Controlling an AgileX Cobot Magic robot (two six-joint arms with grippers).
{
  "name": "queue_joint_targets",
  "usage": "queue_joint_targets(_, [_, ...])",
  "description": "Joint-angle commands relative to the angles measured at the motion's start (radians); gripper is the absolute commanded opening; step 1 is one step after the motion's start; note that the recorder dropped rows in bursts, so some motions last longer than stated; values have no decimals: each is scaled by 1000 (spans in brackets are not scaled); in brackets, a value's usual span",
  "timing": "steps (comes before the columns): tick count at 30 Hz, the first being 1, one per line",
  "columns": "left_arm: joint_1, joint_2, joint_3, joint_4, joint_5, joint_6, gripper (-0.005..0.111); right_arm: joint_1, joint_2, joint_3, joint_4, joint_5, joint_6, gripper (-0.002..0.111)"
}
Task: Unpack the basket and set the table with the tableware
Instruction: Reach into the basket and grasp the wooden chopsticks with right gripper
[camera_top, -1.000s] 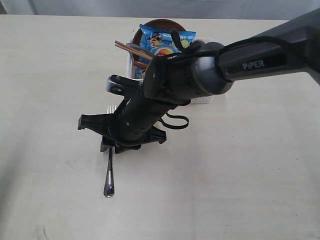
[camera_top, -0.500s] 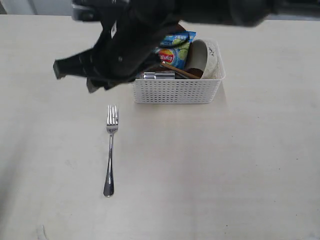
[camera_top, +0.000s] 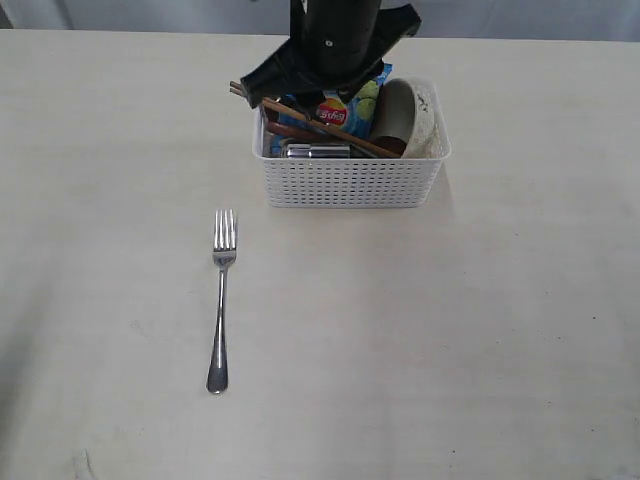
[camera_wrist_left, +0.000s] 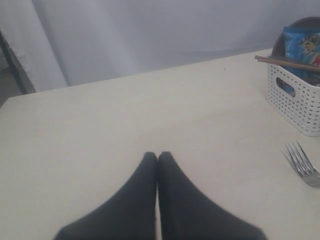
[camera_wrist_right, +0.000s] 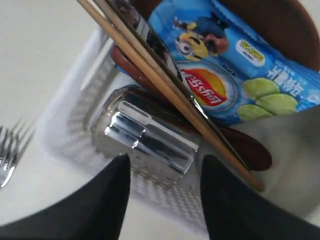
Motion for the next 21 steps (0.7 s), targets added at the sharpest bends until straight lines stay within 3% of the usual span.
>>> queue_joint_targets(1, [5, -3, 2, 4, -12, -3, 0, -13, 68, -6, 11, -76, -59, 44])
queue_joint_targets(7, [5, -3, 2, 4, -12, -3, 0, -13, 137, -6, -68, -203, -60, 44])
queue_joint_targets(14, [5, -3, 2, 4, -12, -3, 0, -13, 210, -6, -187, -234, -23, 43])
queue_joint_targets(15, [5, -3, 2, 4, -12, -3, 0, -13, 213, -6, -187, -236, -31, 41])
queue_joint_targets(17, [5, -3, 2, 4, -12, -3, 0, -13, 213, -6, -194, -233, -53, 21])
queue_joint_targets(18, [5, -3, 2, 4, -12, -3, 0, -13, 209, -6, -207, -231, -74, 4])
queue_joint_targets(21, [5, -3, 2, 4, -12, -3, 0, -13, 200, -6, -197, -196, -76, 0])
